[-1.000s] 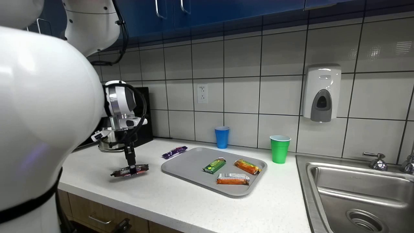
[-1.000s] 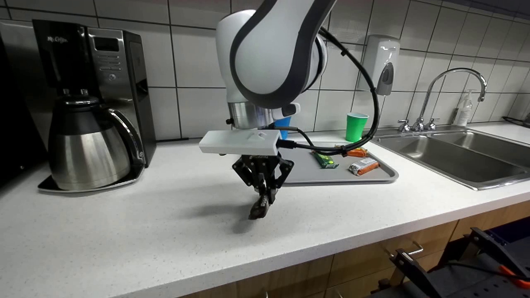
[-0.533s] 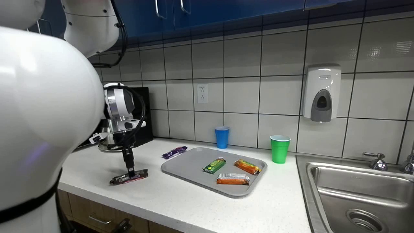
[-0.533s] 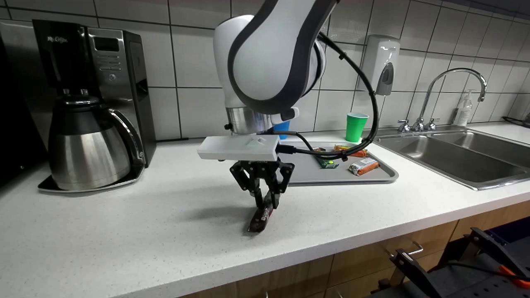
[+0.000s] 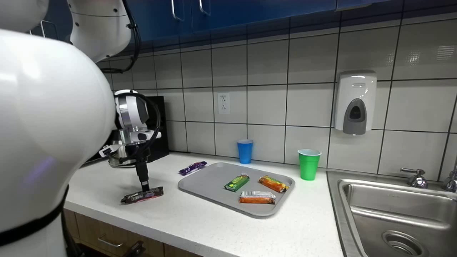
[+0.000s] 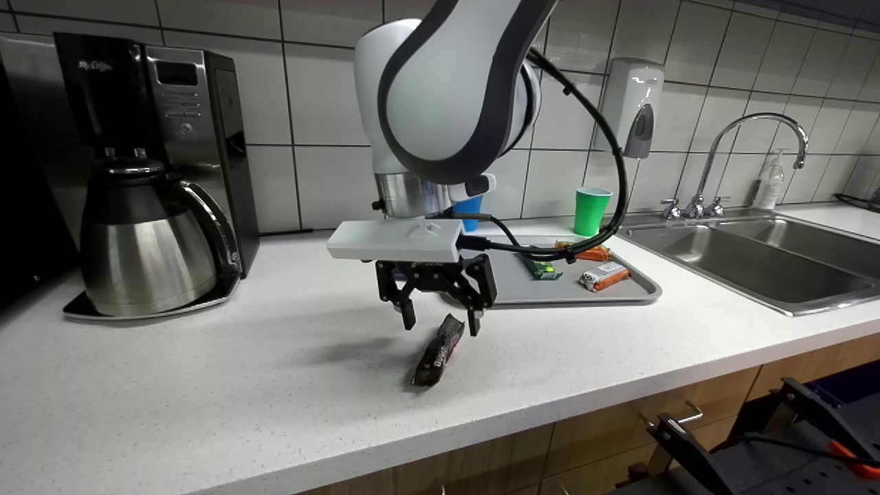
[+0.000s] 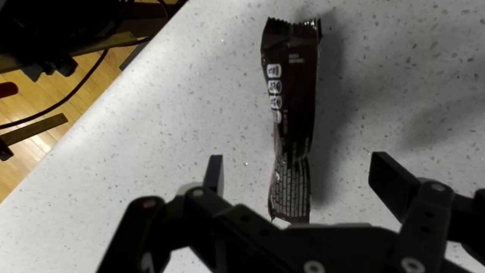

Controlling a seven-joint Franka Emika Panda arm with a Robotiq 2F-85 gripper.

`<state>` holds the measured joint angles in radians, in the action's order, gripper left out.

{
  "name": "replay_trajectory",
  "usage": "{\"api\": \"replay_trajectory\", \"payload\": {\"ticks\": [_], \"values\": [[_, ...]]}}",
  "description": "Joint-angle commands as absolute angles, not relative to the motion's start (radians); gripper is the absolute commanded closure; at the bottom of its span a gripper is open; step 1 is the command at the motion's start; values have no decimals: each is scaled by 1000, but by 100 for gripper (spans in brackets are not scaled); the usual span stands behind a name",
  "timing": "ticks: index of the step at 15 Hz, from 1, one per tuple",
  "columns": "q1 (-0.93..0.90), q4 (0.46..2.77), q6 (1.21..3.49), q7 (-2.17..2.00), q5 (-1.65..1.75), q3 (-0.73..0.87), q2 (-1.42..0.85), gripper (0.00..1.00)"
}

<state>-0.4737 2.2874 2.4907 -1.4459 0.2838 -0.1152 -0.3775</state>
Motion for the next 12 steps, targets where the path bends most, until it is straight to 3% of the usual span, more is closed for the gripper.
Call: {"api": "replay_trajectory", "payload": {"ticks": [1,12], "values": [[-475,2303,2460,-1460,300,-113,-328,0],[-402,2398,2471,-1380,301,-113,-195,0]]}}
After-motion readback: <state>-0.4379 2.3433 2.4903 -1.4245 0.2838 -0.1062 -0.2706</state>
